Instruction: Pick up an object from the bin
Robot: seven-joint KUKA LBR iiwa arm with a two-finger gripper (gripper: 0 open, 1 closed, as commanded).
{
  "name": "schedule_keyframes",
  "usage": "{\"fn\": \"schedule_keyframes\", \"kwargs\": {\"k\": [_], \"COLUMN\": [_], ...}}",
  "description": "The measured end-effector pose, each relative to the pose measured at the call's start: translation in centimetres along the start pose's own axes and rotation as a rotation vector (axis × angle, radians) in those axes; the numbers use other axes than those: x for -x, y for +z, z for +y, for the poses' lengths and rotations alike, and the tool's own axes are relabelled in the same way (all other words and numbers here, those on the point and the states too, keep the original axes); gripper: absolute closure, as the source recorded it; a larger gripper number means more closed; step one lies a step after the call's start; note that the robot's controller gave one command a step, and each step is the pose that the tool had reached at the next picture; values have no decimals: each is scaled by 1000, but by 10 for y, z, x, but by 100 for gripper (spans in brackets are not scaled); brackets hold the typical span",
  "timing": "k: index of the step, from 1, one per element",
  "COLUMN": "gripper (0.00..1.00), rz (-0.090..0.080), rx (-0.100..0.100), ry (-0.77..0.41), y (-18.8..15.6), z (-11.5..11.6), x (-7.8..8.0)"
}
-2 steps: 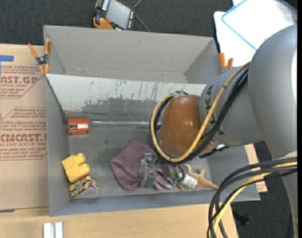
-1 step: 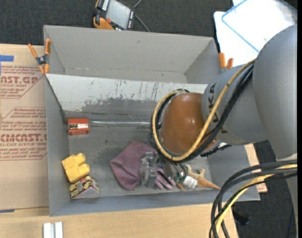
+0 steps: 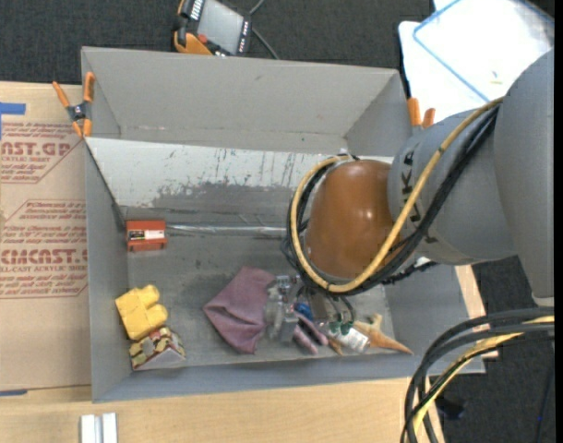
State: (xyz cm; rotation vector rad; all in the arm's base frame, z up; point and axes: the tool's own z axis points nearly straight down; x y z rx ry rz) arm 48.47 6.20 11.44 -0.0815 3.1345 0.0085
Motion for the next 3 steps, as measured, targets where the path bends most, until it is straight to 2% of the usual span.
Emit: {"fn": "schedule_keyframes", "kwargs": {"k": [1, 2, 3], "gripper": [100, 100, 100], "rz": [-1, 6, 0], "rx": [0, -1, -1], "ry": [0, 0, 1], "y": [-10, -32, -56], "z": [0, 0, 0], "x": [0, -1, 0]}}
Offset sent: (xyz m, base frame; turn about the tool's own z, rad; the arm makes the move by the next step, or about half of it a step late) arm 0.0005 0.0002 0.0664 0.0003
